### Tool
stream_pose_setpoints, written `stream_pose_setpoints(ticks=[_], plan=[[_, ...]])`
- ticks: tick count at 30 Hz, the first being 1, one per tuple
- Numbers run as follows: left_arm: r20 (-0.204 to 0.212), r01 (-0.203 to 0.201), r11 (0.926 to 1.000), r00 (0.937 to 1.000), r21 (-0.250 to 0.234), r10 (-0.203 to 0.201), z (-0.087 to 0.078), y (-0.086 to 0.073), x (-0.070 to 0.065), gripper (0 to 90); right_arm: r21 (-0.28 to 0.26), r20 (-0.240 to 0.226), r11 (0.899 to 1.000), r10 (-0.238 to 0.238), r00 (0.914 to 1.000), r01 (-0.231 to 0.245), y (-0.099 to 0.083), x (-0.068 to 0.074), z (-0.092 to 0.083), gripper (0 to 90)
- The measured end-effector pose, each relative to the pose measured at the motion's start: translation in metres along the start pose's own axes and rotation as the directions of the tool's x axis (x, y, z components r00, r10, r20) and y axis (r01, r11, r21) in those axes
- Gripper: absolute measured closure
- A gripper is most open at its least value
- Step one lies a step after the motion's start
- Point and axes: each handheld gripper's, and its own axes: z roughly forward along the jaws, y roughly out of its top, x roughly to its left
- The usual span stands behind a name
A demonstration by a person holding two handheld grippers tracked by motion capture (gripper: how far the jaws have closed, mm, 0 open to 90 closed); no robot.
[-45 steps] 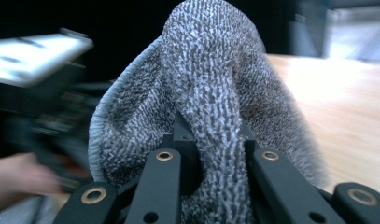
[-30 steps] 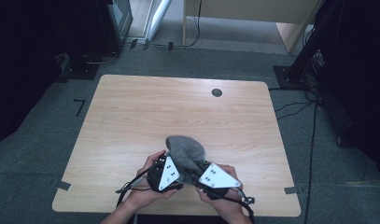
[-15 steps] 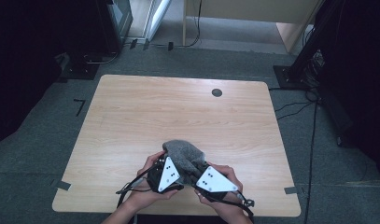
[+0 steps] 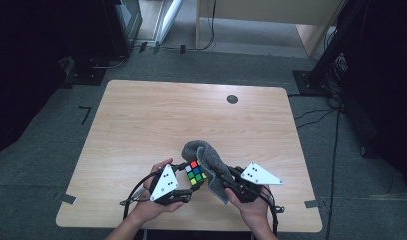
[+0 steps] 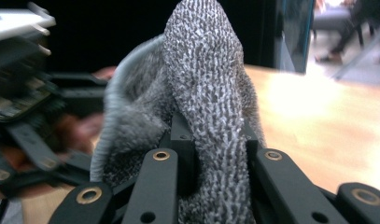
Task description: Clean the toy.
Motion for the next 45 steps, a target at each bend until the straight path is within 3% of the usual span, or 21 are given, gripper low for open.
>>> stream_pose_setpoints(ticks=[2,3,7,9,11,14,17,21,24,26,28,29,31,33,35,39,40,41,42,43,45], plan=[[0.001,0.032,0.9993,0.9995,-0.019,-0.032,-0.002,0.001,0.005,34.4,0.060,0.075,0.998,-0.034,0.9966,0.030,-0.002,-0.005,0.001,77.5],[0.001,0.037,0.9991,0.9993,-0.023,-0.037,-0.003,0.002,0.007,34.4,0.060,0.071,0.998,-0.015,0.9974,0.011,-0.003,-0.007,0.000,77.5],[-0.003,0.021,0.9998,0.9998,-0.008,-0.021,-0.001,0.000,0.004,34.4,-0.061,-0.048,0.998,0.022,0.9986,-0.025,0.010,0.001,-0.010,77.2],[0.019,0.037,0.9990,0.9991,-0.023,-0.037,-0.002,0.002,0.003,34.4,-0.059,-0.100,0.998,-0.008,0.9950,0.002,0.013,0.011,-0.008,77.2],[0.033,0.067,0.9970,0.9973,-0.037,-0.066,-0.004,0.001,0.007,34.4,-0.057,-0.076,0.998,-0.021,0.9969,0.016,0.010,0.010,-0.006,77.2],[0.080,0.179,0.9776,0.9821,-0.111,-0.171,-0.013,0.003,0.020,34.5,0.005,0.005,1.000,0.024,0.9997,-0.024,0.003,-0.007,-0.005,77.6],[0.126,0.265,0.9497,0.9610,-0.166,-0.246,-0.019,0.004,0.029,34.4,-0.019,-0.002,0.996,0.086,0.9963,-0.086,-0.003,-0.016,-0.006,77.5],[0.178,0.342,0.9221,0.9335,-0.181,-0.311,-0.020,0.003,0.033,34.4,-0.032,-0.092,0.999,-0.030,0.9953,0.028,-0.004,0.000,0.003,77.5],[0.191,0.359,0.9131,0.9265,-0.193,-0.324,-0.023,0.005,0.035,34.4,-0.007,-0.159,0.996,-0.092,0.9831,0.092,-0.010,0.009,0.011,77.9],[0.197,0.374,0.9052,0.9209,-0.202,-0.336,-0.024,0.006,0.036,34.4,0.060,-0.218,0.987,-0.134,0.9667,0.151,-0.014,0.013,0.017,77.9],[0.192,0.375,0.9046,0.9211,-0.203,-0.339,-0.025,0.006,0.037,34.4,0.122,-0.194,0.968,-0.194,0.9615,0.220,-0.017,0.019,0.022,78.0],[0.188,0.372,0.9061,0.9225,-0.201,-0.337,-0.025,0.006,0.037,34.4,0.130,-0.166,0.969,-0.188,0.9679,0.211,-0.016,0.018,0.022,78.0],[0.187,0.372,0.9064,0.9226,-0.200,-0.337,-0.025,0.006,0.037,34.4,0.060,-0.098,0.991,-0.117,0.9884,0.123,-0.011,0.010,0.016,78.1],[0.179,0.367,0.9102,0.9252,-0.193,-0.335,-0.024,0.006,0.037,34.4,-0.056,-0.041,0.998,-0.032,0.9986,0.030,-0.006,0.003,0.005,78.1],[0.179,0.367,0.9100,0.9251,-0.193,-0.335,-0.022,0.006,0.036,34.4,-0.090,-0.048,0.995,-0.043,0.9979,0.039,-0.002,0.006,0.002,78.0],[0.175,0.376,0.9040,0.9224,-0.204,-0.344,-0.023,0.007,0.037,34.4,0.041,-0.188,0.992,-0.106,0.9765,0.115,-0.015,0.018,0.018,78.0],[0.169,0.369,0.9073,0.9255,-0.202,-0.339,-0.025,0.007,0.038,34.4,0.081,-0.199,0.984,-0.141,0.9699,0.160,-0.017,0.020,0.021,78.2],[0.167,0.367,0.9082,0.9266,-0.202,-0.337,-0.025,0.007,0.038,34.4,0.094,-0.136,0.978,-0.174,0.9752,0.188,-0.017,0.020,0.020,78.3],[0.171,0.368,0.9078,0.9259,-0.202,-0.337,-0.025,0.006,0.038,34.4,0.085,-0.104,0.983,-0.152,0.9829,0.161,-0.014,0.016,0.018,78.5],[0.178,0.370,0.9070,0.9243,-0.201,-0.338,-0.024,0.006,0.037,34.4,0.038,-0.073,0.997,-0.063,0.9953,0.066,-0.010,0.007,0.013,78.5],[0.186,0.364,0.9116,0.9252,-0.190,-0.331,-0.021,0.006,0.035,34.4,-0.029,-0.042,0.999,0.011,0.9991,-0.013,-0.007,-0.002,0.007,78.4]])
